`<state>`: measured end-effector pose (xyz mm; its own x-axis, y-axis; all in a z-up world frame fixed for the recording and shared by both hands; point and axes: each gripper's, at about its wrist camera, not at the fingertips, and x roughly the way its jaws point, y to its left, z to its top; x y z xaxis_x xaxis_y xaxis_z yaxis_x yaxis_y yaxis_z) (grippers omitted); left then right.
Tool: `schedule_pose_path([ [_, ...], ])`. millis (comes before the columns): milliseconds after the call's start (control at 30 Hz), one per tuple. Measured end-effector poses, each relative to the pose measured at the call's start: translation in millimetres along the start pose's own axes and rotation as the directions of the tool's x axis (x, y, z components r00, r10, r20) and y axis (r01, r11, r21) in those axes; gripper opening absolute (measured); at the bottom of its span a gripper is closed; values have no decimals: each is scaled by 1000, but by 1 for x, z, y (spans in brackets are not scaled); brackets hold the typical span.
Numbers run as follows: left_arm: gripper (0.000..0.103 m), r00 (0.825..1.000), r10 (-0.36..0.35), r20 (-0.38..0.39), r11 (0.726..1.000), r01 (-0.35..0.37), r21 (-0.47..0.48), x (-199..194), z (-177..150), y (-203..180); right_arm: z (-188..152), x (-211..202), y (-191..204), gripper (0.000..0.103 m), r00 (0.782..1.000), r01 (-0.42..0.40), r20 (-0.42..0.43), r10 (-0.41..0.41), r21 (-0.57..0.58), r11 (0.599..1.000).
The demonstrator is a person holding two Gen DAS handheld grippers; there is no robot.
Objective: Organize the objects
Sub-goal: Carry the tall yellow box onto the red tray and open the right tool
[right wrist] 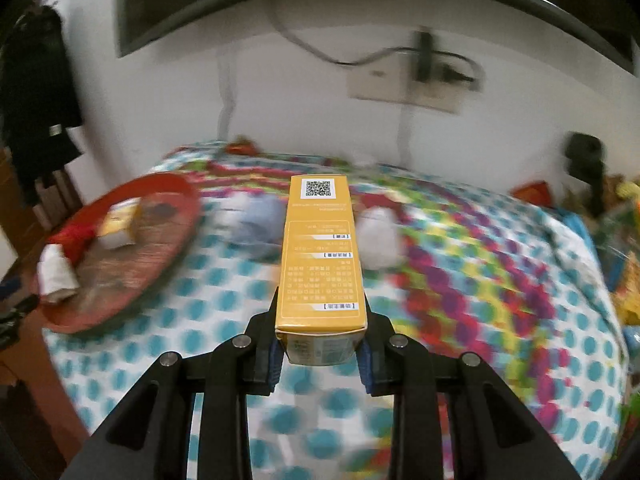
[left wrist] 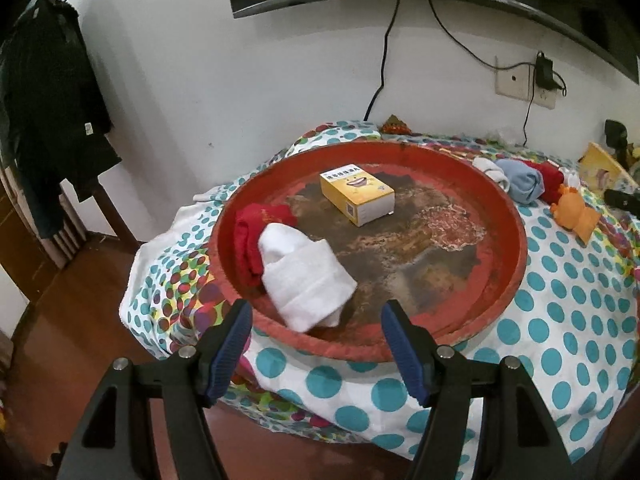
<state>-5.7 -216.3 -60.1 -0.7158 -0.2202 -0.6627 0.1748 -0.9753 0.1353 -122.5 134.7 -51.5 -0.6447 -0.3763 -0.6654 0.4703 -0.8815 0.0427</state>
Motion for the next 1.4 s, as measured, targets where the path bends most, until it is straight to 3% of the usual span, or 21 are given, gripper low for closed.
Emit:
schedule_pose_path([
  [100,69,1000,24,0,999,-24,-31,1,0,13,5,4,43,28,998,-54,-14,53,-79,995],
  [267,69,1000,-1,-29,993,-2,-122,3,-1,36,9,17,102,28,991,-133,-46,127,-160,978],
  [500,69,999,21,-43,984,-28,-175,6,-5,58,11,44,151,28,985,-156,-109,134,-223,962],
  [1000,69,996,6,-88,970,-27,-242,16,-10,75,14,94,181,28,971,-157,-214,104,-249,956],
  [1400,69,995,2,-102,966,-29,-256,21,-12,78,5,104,197,29,963,-174,-248,105,-274,946],
])
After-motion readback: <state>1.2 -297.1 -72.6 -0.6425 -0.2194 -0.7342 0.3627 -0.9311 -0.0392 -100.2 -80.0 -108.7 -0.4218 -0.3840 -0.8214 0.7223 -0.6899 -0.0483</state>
